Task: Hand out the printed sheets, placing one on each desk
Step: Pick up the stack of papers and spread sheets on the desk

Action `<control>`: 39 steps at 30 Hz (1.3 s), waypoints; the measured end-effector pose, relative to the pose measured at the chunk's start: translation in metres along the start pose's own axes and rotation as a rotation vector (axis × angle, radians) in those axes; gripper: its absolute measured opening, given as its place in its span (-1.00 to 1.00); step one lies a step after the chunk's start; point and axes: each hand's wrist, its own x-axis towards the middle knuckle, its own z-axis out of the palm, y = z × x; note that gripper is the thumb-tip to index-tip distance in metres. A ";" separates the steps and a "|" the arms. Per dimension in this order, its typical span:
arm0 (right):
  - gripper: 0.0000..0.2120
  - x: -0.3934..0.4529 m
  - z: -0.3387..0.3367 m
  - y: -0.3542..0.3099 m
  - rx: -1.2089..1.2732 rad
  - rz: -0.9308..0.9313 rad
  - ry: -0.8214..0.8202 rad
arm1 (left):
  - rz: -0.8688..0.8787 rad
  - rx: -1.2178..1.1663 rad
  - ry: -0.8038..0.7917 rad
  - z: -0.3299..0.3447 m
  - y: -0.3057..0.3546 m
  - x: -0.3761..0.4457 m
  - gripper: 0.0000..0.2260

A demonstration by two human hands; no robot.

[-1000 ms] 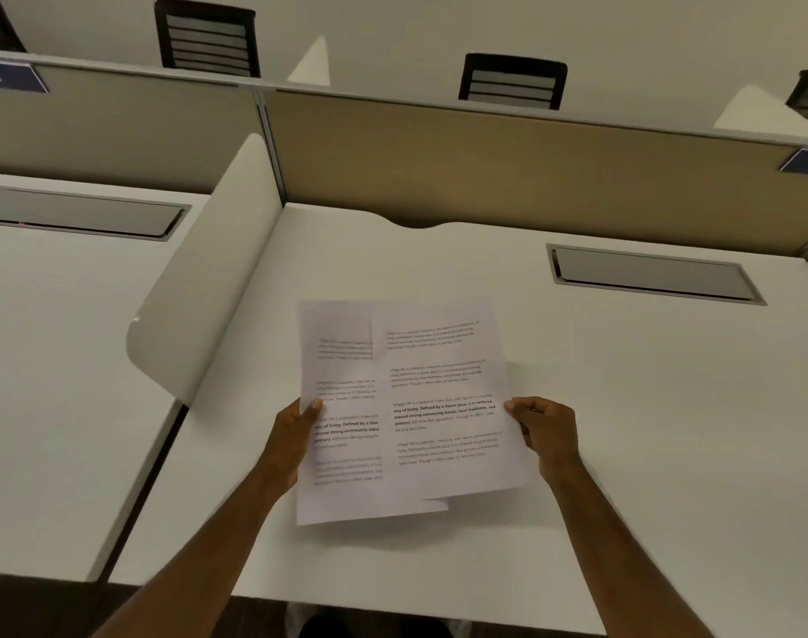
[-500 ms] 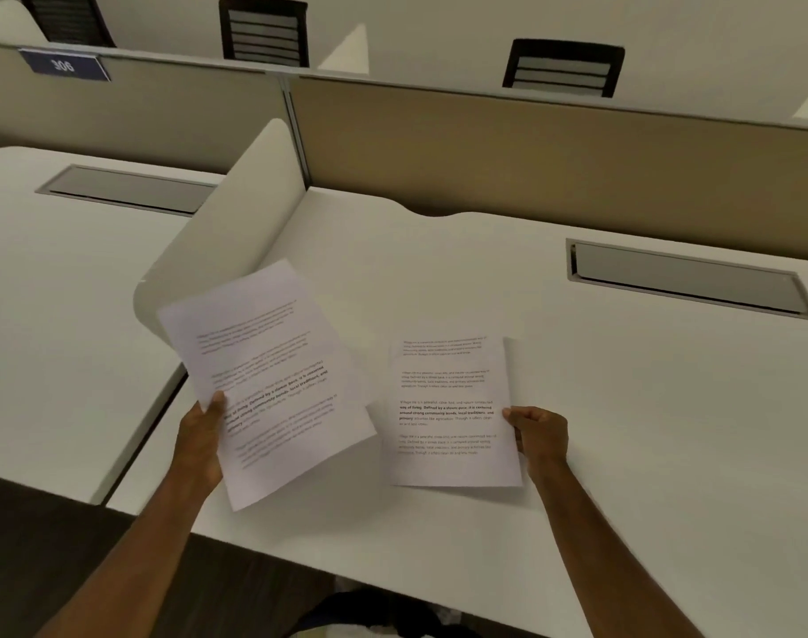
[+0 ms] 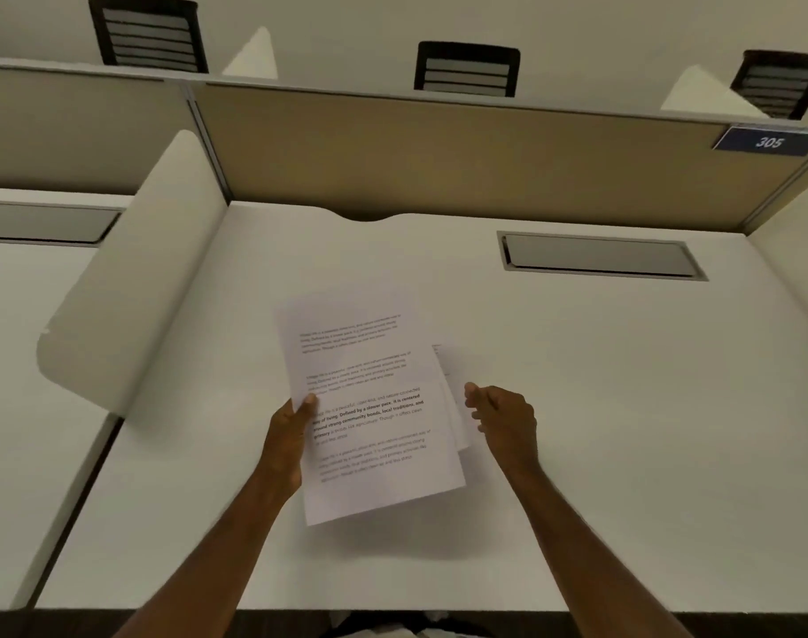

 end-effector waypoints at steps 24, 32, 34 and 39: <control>-0.92 0.079 -0.158 0.079 0.350 0.143 0.031 | 0.065 0.332 0.056 0.186 -0.055 0.028 -0.92; -0.87 0.135 -0.266 0.155 0.335 0.153 0.169 | 0.042 0.355 0.096 0.267 -0.085 0.022 -0.88; -0.89 0.144 -0.294 0.176 0.353 0.186 0.225 | 0.020 0.380 0.108 0.283 -0.093 0.022 -0.84; -0.76 0.160 -0.367 0.216 0.396 0.256 0.411 | -0.042 0.446 0.126 0.311 -0.108 0.029 -0.76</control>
